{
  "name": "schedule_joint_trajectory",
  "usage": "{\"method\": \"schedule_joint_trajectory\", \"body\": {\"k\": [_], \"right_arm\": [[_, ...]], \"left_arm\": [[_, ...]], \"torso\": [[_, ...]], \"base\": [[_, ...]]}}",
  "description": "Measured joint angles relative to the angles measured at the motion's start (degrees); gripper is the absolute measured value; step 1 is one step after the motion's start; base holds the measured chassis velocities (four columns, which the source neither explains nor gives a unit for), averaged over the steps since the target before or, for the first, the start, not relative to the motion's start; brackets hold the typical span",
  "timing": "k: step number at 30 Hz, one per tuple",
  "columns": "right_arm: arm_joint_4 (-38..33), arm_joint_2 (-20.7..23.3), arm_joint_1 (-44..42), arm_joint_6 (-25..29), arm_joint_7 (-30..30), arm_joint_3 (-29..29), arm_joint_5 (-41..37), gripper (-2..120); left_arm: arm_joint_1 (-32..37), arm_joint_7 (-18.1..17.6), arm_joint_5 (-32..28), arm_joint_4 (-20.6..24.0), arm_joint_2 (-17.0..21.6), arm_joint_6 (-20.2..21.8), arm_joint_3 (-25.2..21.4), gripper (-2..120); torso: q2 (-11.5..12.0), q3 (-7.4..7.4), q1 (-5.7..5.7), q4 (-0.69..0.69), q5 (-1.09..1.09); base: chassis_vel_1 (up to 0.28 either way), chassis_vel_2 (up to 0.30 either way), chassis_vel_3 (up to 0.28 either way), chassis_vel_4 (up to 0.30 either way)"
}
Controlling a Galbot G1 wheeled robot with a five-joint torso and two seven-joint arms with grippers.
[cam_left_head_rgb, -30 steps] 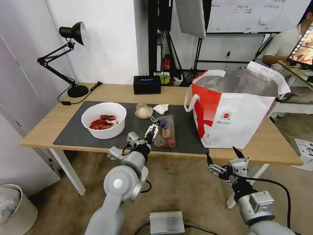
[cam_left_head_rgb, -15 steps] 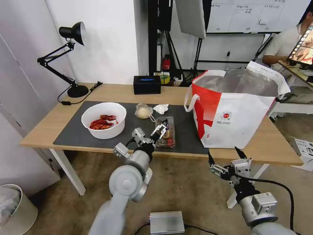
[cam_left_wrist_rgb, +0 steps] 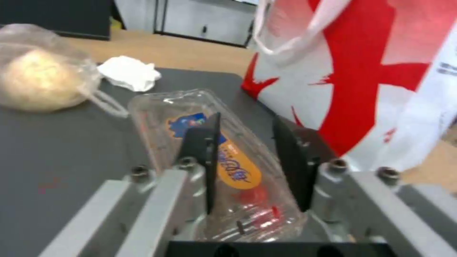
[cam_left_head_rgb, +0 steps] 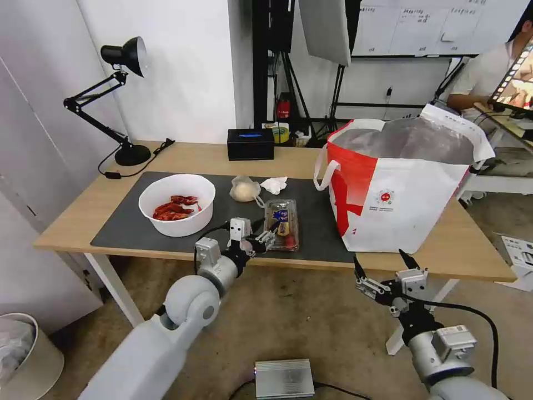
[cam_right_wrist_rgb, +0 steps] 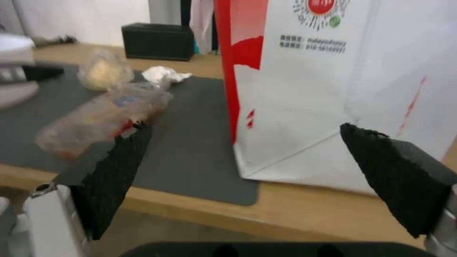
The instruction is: Pick up the trash from the table and place it into the takeout bag.
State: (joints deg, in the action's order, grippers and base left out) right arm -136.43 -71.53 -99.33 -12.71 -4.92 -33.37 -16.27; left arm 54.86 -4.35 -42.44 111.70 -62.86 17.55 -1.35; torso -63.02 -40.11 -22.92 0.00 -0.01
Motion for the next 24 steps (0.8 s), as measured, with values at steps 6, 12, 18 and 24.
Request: {"method": "schedule_joint_trajectory", "body": {"k": [6,12,18,24], "right_arm": [[-0.4,1.5,2.8,-2.6,-3.2,-0.5,-17.5,100],[0.0,2.3,4.8,-3.4,-5.4,-0.9,-27.4,100],[0.9,2.9,6.6,-3.8,-6.6,-1.0,-31.7,100],[1.5,3.2,9.9,-3.9,-9.2,-1.6,-44.5,100]], "left_arm": [[-0.8,3.1,3.2,-1.2,1.4,-0.4,2.2,5],[-1.3,3.5,4.6,-2.2,1.4,-0.5,3.6,0],[-1.6,3.5,5.1,-3.1,1.3,-0.5,4.9,0],[-4.9,3.3,5.2,-6.0,0.3,-0.5,9.0,0]], "torso": [[0.0,0.0,0.0,0.0,0.0],[0.0,0.0,0.0,0.0,0.01],[0.0,0.0,0.0,0.0,0.01],[0.0,0.0,0.0,0.0,0.01]], "base": [[0.0,0.0,0.0,0.0],[0.0,0.0,0.0,0.0],[0.0,0.0,0.0,0.0],[0.0,0.0,0.0,0.0]]}}
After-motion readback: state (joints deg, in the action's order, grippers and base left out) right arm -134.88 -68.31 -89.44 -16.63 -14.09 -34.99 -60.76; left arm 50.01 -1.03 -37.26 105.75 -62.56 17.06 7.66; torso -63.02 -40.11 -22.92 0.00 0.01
